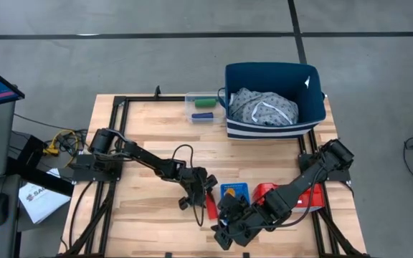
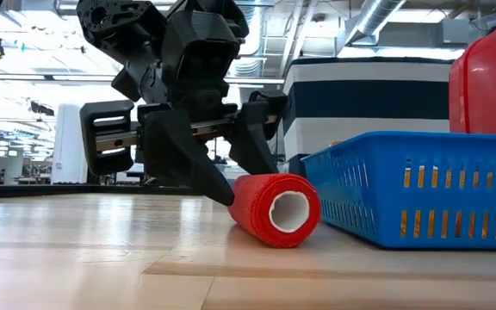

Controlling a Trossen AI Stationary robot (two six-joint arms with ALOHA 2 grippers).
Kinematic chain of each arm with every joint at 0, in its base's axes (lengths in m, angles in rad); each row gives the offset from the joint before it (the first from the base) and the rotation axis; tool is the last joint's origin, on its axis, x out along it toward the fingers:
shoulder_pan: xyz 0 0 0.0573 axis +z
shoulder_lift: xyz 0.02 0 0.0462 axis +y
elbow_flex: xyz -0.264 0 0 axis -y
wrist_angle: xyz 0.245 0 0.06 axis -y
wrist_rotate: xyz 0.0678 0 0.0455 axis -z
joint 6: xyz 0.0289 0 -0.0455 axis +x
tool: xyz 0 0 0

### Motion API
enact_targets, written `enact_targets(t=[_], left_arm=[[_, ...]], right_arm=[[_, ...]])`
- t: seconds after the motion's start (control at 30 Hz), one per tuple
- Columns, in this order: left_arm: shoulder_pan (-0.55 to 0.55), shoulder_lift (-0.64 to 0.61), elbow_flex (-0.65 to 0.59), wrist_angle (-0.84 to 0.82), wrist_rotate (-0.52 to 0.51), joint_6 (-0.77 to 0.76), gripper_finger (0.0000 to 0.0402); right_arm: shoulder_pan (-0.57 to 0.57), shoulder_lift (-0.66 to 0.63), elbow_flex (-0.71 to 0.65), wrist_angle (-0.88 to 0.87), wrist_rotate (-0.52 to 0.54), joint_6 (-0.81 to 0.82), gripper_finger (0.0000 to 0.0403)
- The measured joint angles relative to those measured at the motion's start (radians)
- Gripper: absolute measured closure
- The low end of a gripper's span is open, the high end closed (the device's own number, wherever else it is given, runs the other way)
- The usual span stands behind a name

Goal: Pick & Place Medicine items
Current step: Put the pink bandage into the transparent bin

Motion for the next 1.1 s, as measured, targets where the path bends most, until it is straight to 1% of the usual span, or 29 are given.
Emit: enact_targets(t=[0.13, 0.47, 0.63, 0.73, 0.9, 0.97, 1.1], left_arm=[[-0.001, 0.0, -0.001, 0.002, 0.0, -0.003, 0.0243], [-0.002, -0.005, -0.002, -0.003, 0.005, -0.015, 0.0331], [-0.003, -0.01, -0.003, -0.009, -0.001, -0.022, 0.0365], [-0.005, -0.032, -0.005, -0.037, -0.005, -0.022, 0.0375], [-0.006, -0.109, -0.009, -0.128, -0.004, -0.025, 0.038], [-0.01, -0.145, -0.008, -0.172, -0.018, -0.025, 0.0381], [-0.018, -0.216, -0.007, -0.265, -0.123, -0.023, 0.0382]], right_arm=[[0.007, 0.0, 0.0, 0.0, 0.005, 0.0, 0.0184], [0.014, 0.0, 0.0, 0.0, 0.022, 0.002, 0.0184], [0.014, 0.0, 0.0, 0.0, 0.023, 0.001, 0.0184], [0.014, 0.0, 0.0, 0.0, 0.023, 0.001, 0.0184], [0.014, 0.0, 0.0, 0.0, 0.023, 0.007, 0.0184], [0.018, 0.0, 0.0, -0.001, 0.023, 0.007, 0.0184], [0.025, 0.0, 0.0, 0.0, 0.026, 0.008, 0.0184]])
